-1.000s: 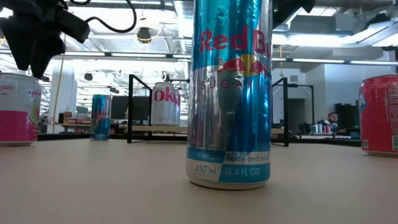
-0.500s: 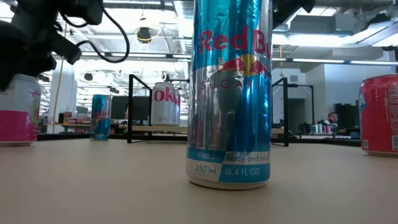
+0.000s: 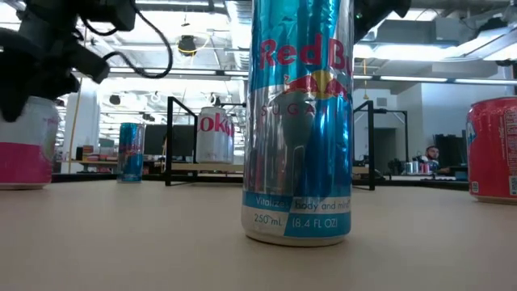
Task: Place canned beverage on shelf
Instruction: Put the top pink-white soda can on the shelf
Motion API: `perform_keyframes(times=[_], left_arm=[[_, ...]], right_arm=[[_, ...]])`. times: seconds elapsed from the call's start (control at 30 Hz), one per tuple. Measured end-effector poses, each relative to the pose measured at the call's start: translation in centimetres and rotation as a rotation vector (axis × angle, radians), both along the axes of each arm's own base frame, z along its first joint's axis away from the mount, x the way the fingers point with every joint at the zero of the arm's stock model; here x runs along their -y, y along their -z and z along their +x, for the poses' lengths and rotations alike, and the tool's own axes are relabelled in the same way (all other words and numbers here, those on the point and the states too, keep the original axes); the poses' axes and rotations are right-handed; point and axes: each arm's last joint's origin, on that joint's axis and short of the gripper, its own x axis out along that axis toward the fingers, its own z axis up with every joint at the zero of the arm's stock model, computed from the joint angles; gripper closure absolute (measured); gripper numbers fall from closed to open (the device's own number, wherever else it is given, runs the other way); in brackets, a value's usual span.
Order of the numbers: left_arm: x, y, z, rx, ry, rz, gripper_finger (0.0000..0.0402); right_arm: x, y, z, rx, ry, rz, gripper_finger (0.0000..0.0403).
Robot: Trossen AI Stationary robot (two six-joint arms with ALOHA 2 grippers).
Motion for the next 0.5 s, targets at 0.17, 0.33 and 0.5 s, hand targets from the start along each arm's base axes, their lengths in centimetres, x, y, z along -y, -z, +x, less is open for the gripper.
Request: perform_keyframes(times=[0.17, 0.33, 0.5], left_arm=[[0.0, -3.5, 1.4, 0.164, 0.04, 0.002, 0.0132], [0.0, -7.3, 5.2, 0.33, 0.155, 0.043, 0.0132], [-0.6, -9.8, 11.5, 0.366, 0.507, 0.155, 0.0132]], right_arm=[[-0.5, -0.4, -0.7, -0.023, -0.009, 0.008, 0.0376], [-1.0, -1.5, -2.7, -0.049, 0.003, 0.037, 0.0376], [-1.3, -2.9, -4.8, -0.03, 0.039, 0.08, 0.0376]])
